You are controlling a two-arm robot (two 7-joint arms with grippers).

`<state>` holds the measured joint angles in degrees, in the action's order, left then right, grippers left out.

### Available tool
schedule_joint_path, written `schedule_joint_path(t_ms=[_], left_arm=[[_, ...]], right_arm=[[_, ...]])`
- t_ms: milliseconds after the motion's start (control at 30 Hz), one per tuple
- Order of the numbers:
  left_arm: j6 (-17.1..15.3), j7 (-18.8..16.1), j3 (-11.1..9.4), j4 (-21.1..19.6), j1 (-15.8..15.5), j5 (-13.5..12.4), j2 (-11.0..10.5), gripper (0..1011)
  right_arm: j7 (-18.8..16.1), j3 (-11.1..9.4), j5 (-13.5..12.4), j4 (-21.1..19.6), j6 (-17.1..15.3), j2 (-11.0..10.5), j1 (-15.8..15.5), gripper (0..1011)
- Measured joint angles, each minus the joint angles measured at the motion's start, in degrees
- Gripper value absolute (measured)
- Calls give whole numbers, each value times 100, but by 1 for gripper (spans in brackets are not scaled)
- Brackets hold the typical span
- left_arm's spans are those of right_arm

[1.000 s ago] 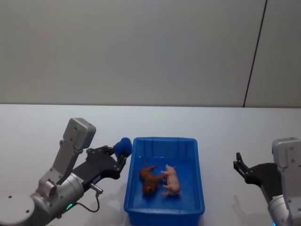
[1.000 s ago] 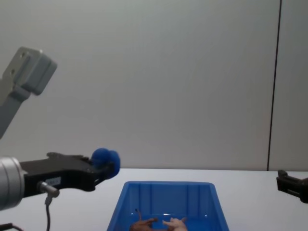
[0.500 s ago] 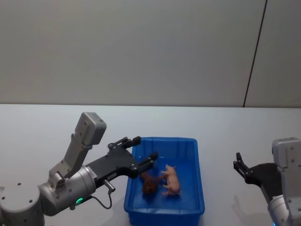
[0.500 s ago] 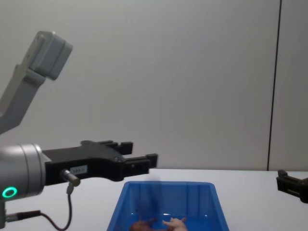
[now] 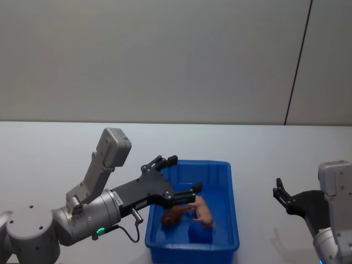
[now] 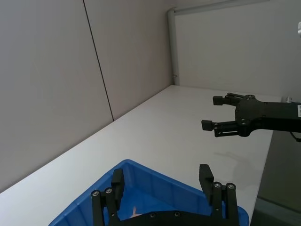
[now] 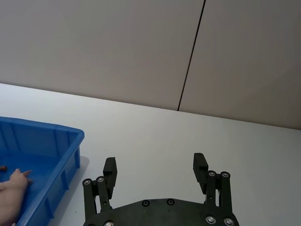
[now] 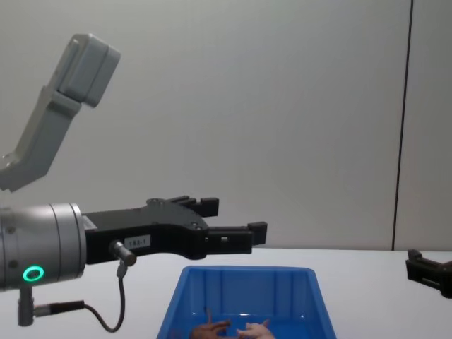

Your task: Pick up the two dolls from the table and place them into the box.

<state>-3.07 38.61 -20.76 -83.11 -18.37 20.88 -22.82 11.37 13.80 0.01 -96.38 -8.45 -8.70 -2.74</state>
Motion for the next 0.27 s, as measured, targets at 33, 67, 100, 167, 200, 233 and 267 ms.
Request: schedule_joint_path(t_ms=[33, 67, 100, 167, 200, 233, 267], left_arm=[[5, 17, -1, 6, -5, 2, 4, 1001], [14, 54, -4, 20, -17, 7, 11, 1001], [18, 69, -5, 27, -23, 9, 16, 1001], [30, 111, -9, 42, -37, 17, 25, 1001], [33, 124, -11, 47, -41, 19, 29, 1001], [36, 136, -12, 52, -45, 20, 31, 1001], [38, 146, -13, 55, -50, 22, 34, 1001]], right_arm=[[0, 0, 0, 0, 0, 0, 0, 1001], [0, 0, 0, 0, 0, 0, 0, 1001], [0, 0, 0, 0, 0, 0, 0, 1001], [0, 0, 0, 0, 0, 0, 0, 1001], [0, 0, 0, 0, 0, 0, 0, 1001], [0, 0, 0, 0, 0, 0, 0, 1001], [0, 0, 0, 0, 0, 0, 0, 1001]])
